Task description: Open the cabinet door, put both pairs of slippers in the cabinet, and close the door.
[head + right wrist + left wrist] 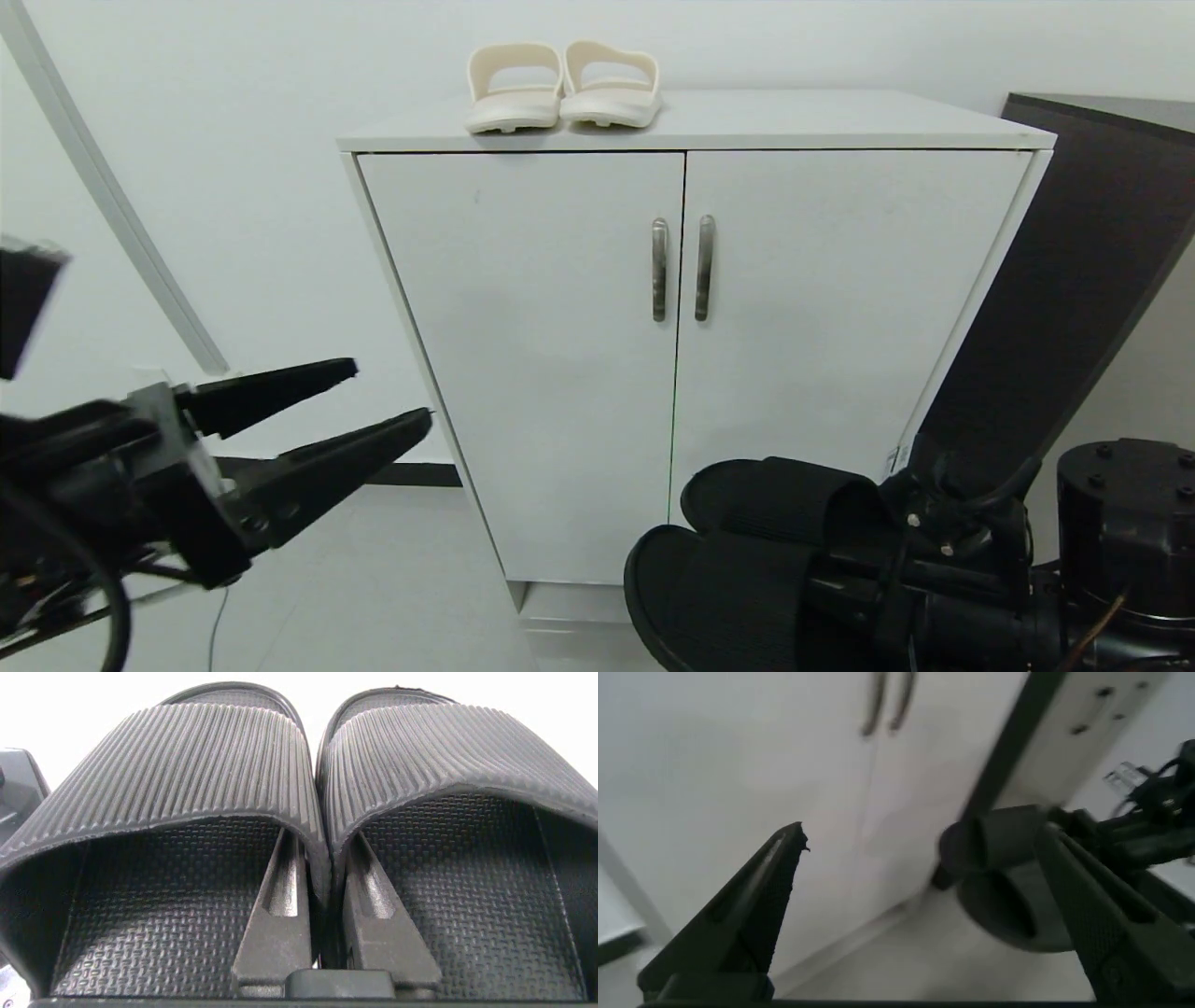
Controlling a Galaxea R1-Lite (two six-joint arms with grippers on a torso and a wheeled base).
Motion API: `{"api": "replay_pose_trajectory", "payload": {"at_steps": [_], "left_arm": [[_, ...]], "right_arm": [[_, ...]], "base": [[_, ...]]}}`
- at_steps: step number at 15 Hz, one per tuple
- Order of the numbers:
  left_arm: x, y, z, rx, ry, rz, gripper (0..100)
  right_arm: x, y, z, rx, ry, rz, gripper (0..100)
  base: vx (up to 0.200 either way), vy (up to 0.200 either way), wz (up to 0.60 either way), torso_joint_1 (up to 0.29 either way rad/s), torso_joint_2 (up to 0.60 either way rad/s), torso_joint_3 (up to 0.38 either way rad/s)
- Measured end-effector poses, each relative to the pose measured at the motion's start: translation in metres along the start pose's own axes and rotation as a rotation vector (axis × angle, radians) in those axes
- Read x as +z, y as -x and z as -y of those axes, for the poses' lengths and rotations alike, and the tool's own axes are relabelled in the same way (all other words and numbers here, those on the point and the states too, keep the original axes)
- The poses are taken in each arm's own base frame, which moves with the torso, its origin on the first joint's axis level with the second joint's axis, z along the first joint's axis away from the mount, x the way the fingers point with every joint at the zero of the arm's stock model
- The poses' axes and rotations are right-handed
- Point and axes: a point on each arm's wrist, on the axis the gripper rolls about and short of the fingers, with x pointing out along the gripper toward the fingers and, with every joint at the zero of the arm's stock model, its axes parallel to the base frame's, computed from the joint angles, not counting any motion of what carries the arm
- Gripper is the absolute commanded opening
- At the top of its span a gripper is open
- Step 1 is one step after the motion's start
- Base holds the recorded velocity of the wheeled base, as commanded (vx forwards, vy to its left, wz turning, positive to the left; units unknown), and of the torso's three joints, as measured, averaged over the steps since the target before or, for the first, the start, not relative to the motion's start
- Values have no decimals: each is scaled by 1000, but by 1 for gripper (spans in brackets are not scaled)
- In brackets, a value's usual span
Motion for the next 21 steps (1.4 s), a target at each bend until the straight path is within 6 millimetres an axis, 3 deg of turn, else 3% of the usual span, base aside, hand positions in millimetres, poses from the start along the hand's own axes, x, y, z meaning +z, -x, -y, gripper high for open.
{"api": "replay_pose_trajectory", "payload": {"at_steps": [5, 10, 15, 21], "left_arm": [[19, -71, 11, -140, 13, -15, 100], [14, -135, 28, -233, 51, -20, 100], [13, -177, 38, -278, 74, -28, 100], [22, -206, 40, -331, 103, -32, 100]], "right_arm": [[-1, 0, 0, -1, -2, -5, 0], [-4, 0, 0, 1, -5, -16, 0], [-5, 0, 0, 1, -5, -18, 0], [-7, -1, 0, 4, -8, -29, 0]], "base": [[0, 0, 0, 0, 0, 0], [0, 0, 0, 0, 0, 0], [0, 0, 0, 0, 0, 0], [0, 0, 0, 0, 0, 0]]}}
